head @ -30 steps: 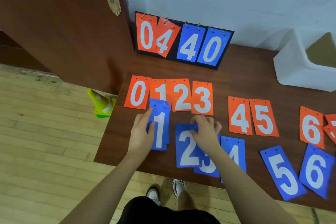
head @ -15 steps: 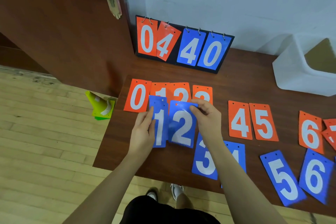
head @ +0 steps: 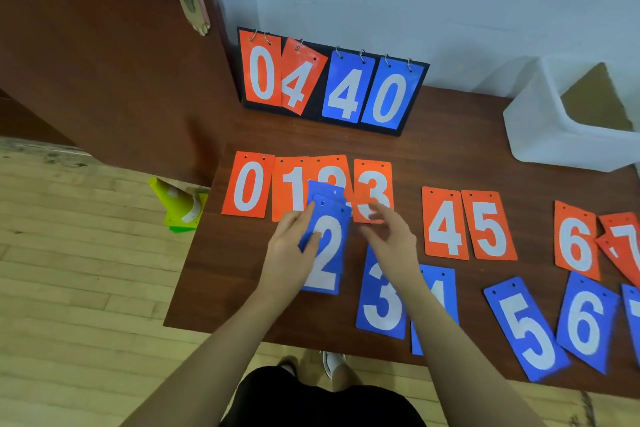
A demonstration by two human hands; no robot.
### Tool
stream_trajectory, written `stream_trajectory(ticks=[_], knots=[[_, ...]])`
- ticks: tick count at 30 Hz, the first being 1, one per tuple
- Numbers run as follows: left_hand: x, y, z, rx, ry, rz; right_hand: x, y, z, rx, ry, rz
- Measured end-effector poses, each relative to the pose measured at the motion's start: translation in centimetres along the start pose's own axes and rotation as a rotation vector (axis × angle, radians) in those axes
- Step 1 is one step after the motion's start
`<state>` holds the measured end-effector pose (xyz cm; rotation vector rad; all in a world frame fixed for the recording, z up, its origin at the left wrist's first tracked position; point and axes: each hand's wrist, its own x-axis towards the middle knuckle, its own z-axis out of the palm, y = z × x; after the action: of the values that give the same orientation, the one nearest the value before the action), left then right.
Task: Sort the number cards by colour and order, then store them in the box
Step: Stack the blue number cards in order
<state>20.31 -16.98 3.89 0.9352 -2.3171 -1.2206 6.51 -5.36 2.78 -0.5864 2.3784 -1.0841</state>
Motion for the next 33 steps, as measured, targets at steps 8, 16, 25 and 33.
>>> stream_trajectory(ticks=[8,16,25,33], knots=[[-0.5,-1.3,0.5,0.031,-0.001,-0.048,-1.3,4.2,-1.3,-0.542,-0.064,0.178],[-0.7,-2.0,0.0,0.099,-0.002,-0.022,-1.0,2.5,-1.3,-0.421,-0.097,0.02],[0.0,0.0,-0.2,0.042,-0.007,0.081,-1.4,-3.1,-1.9,0.335,0.033,-0.111],[-0.5,-0.7,-2.5,0.057,0.021,0.09,-4.0,-4.1,-2.9,0.451,0.004,-0.061]])
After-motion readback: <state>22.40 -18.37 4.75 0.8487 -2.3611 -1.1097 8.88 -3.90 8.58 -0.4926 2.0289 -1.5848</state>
